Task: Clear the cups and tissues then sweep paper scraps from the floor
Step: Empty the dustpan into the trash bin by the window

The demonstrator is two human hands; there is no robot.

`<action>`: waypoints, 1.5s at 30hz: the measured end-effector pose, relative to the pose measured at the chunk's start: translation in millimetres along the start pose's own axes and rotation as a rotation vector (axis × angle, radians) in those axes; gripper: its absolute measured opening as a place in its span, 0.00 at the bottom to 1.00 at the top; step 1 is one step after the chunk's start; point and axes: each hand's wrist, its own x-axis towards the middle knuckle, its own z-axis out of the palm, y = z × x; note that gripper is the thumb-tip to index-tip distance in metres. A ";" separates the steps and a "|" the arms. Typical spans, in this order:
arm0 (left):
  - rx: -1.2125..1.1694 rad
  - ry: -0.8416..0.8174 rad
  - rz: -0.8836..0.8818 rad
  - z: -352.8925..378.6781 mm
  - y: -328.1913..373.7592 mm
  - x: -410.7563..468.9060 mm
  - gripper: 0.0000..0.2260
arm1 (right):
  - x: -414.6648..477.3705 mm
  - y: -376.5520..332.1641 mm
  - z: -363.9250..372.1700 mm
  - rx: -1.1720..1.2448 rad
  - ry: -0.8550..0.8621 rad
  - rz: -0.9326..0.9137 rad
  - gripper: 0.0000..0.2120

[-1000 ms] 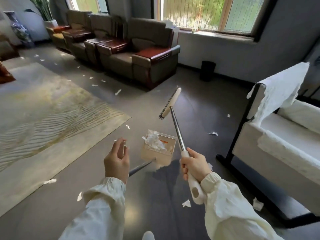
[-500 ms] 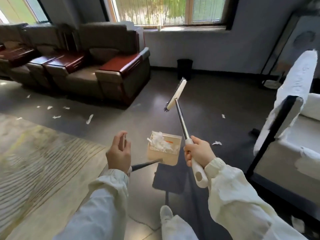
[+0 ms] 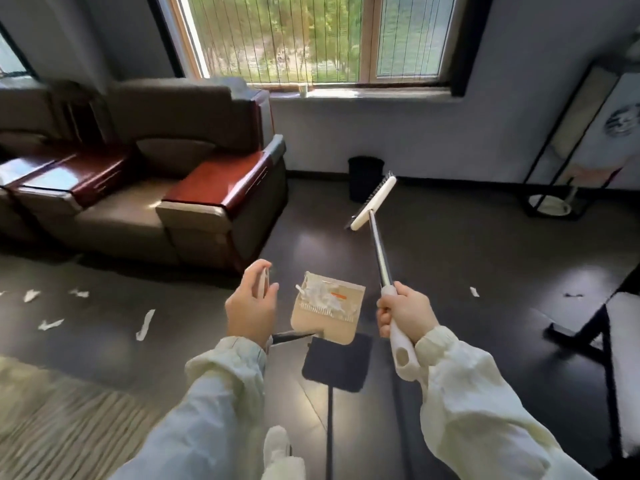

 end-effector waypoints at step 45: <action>0.075 -0.484 0.922 504.2 11.4 1092.8 0.17 | 792.4 -404.0 311.5 0.336 0.568 -0.126 0.35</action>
